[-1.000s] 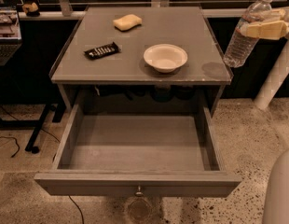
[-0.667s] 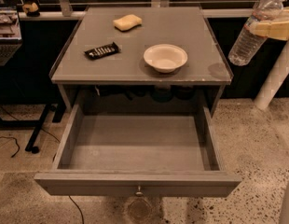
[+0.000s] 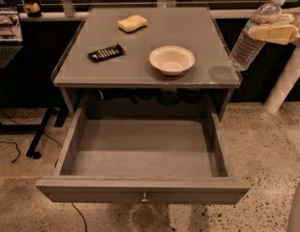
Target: Place water bottle into top drawer
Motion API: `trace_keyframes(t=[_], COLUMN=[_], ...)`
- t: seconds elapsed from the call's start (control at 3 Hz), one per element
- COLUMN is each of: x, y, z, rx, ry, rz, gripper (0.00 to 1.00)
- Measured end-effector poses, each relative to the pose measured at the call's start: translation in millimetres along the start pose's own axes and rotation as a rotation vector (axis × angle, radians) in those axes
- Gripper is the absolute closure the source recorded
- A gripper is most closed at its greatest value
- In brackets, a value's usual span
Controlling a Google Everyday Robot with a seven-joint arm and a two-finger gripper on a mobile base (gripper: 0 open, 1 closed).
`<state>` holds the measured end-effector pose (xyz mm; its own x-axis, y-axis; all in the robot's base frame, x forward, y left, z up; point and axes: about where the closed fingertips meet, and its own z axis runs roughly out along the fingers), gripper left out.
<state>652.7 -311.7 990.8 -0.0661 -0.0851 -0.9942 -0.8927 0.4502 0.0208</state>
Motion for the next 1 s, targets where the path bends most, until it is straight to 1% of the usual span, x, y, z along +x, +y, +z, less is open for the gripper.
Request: trace_keyframes(t=[0.33,0.67,1.0], x=[-6,-24,-35], y=[18,43,67], z=[-1,-21,-44], rx=[-0.051,-0.043,0.027], ry=[-0.053,-0.174,-0.266], rz=[0.022,0.024,0.009], gripper=[1.0,1.0,1.0])
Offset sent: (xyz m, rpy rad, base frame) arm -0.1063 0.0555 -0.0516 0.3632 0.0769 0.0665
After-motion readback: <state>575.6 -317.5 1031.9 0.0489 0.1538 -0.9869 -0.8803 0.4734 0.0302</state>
